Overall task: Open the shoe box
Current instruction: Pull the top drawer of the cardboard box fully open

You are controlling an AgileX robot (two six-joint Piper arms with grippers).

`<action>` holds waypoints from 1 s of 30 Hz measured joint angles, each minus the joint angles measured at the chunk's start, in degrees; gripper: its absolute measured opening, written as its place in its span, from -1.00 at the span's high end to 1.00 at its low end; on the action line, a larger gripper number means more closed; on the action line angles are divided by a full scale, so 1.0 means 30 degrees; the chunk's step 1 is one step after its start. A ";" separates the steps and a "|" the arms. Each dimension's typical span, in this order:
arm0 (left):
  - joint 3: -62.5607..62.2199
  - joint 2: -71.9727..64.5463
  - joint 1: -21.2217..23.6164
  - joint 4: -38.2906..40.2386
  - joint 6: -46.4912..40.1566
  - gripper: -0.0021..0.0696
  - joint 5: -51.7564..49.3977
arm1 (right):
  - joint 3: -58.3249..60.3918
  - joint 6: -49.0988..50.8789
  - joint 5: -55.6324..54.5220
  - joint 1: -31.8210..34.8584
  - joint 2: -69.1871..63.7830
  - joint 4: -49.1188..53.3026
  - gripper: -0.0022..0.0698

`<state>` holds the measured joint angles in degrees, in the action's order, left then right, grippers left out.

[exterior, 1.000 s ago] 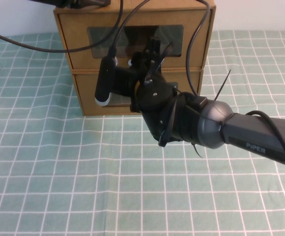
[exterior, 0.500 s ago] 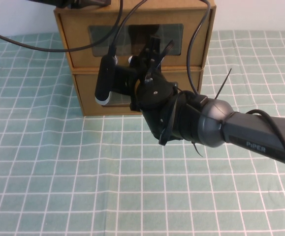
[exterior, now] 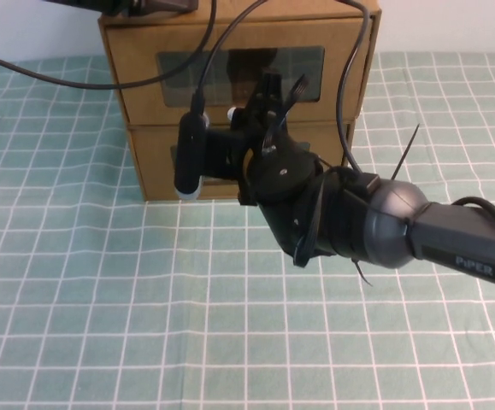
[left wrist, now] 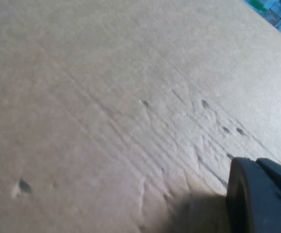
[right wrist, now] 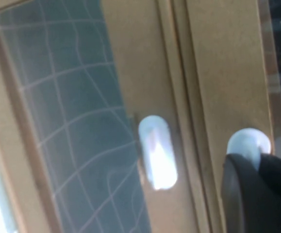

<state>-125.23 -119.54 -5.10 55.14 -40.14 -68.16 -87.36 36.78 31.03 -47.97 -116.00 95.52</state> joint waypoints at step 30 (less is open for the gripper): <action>0.0000 -0.0008 0.0000 -0.0447 0.0792 0.96 0.0196 | 0.7405 -0.0116 0.2799 -0.5754 0.5797 -0.3711 0.93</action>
<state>-125.23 -119.57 -5.10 53.80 -37.77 -67.58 -65.14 36.43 39.43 -65.24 -98.61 84.39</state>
